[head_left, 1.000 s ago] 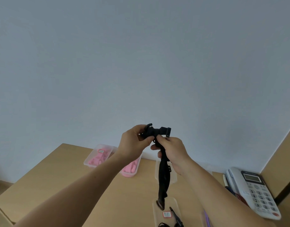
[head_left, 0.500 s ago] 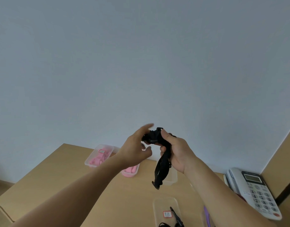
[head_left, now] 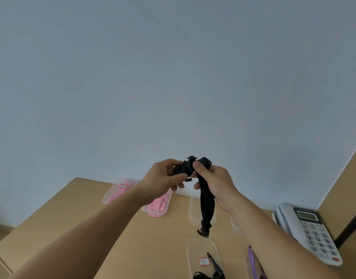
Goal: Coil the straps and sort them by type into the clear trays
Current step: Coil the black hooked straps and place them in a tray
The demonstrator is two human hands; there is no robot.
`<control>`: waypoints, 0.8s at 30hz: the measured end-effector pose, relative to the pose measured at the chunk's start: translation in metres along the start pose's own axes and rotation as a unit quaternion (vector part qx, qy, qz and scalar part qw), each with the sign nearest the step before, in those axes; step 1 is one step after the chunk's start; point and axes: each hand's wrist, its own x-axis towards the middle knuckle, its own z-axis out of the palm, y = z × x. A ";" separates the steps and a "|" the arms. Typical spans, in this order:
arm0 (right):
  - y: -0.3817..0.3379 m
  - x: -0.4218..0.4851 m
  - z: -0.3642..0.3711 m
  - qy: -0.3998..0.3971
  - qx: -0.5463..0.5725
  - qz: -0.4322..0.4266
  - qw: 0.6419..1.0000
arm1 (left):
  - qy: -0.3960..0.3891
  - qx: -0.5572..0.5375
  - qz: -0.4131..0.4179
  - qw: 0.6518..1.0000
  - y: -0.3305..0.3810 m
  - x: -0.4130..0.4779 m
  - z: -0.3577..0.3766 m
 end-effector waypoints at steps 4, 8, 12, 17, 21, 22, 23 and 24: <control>0.001 -0.004 0.003 -0.017 0.027 0.065 0.997 | 0.096 0.223 0.093 0.966 -0.003 0.002 0.006; -0.002 -0.006 0.005 -0.071 0.142 0.082 0.984 | 0.149 0.366 0.246 0.885 -0.010 0.000 0.004; -0.007 -0.009 0.002 -0.133 0.178 0.093 0.971 | 0.144 0.446 0.436 0.768 -0.013 0.001 -0.004; -0.004 -0.009 0.006 -0.047 0.103 0.085 0.990 | 0.129 0.462 0.429 0.765 -0.019 -0.002 -0.008; -0.005 -0.013 0.005 -0.043 0.080 0.029 0.995 | 0.029 0.021 0.018 0.999 0.001 -0.011 -0.005; -0.006 -0.014 0.004 -0.046 0.077 0.012 0.996 | -0.028 -0.070 -0.046 0.996 0.007 -0.012 -0.007; -0.006 -0.015 0.003 -0.051 0.072 -0.004 0.996 | -0.081 -0.108 -0.075 0.988 0.012 -0.013 -0.009; -0.006 -0.016 0.001 -0.059 0.065 -0.018 0.996 | -0.110 -0.112 -0.083 0.984 0.017 -0.014 -0.008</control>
